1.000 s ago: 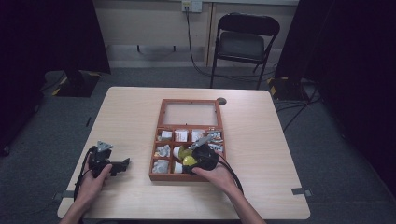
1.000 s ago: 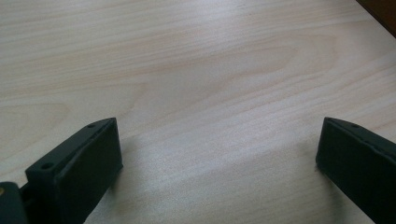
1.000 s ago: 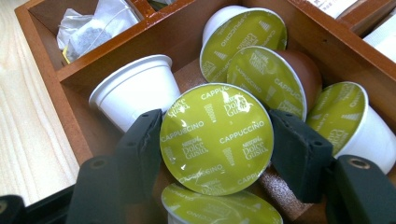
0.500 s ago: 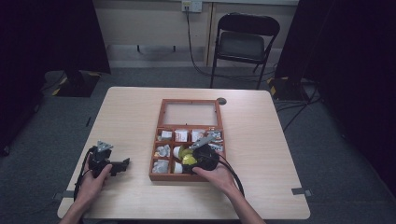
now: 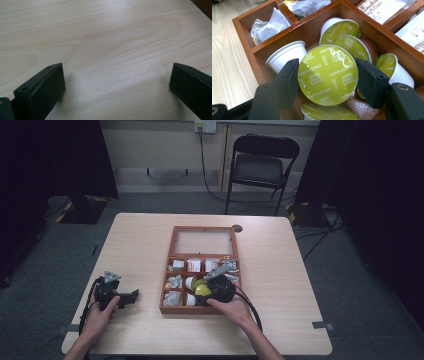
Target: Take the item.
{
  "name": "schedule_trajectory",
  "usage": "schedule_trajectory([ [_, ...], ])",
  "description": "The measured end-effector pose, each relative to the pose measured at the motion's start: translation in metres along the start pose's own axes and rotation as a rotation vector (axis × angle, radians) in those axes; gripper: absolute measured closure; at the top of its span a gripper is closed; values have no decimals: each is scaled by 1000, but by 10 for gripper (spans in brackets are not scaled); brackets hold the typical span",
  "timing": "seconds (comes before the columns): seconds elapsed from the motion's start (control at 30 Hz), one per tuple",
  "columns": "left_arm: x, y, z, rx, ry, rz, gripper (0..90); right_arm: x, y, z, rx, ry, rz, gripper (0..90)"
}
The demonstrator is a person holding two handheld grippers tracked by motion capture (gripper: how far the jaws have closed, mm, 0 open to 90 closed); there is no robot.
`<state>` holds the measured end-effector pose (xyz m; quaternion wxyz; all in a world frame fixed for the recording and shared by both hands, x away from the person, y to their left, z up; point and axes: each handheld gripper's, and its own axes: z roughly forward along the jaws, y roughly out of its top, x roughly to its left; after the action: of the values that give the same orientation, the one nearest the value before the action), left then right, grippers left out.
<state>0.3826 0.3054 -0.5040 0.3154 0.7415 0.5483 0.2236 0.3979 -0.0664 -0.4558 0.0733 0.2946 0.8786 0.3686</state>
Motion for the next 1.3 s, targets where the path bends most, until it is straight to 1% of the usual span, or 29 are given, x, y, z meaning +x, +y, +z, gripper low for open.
schedule_trajectory([
  [0.1, 0, 0, 0, 0, 1, 1, 0, -1, 0, -3, -18, -2, 3, 380],
  [0.8, 0, 0, 0, 0, 0, 2, 0, -6, 0, -13, -68, -14, 27, 381],
  [1.1, 0, 0, 0, 1, -2, 4, 0, -9, 1, -21, -96, -11, 51, 381],
  [1.3, 0, 0, -1, 4, -3, 6, 0, -9, 1, -24, -105, -8, 48, 381],
])
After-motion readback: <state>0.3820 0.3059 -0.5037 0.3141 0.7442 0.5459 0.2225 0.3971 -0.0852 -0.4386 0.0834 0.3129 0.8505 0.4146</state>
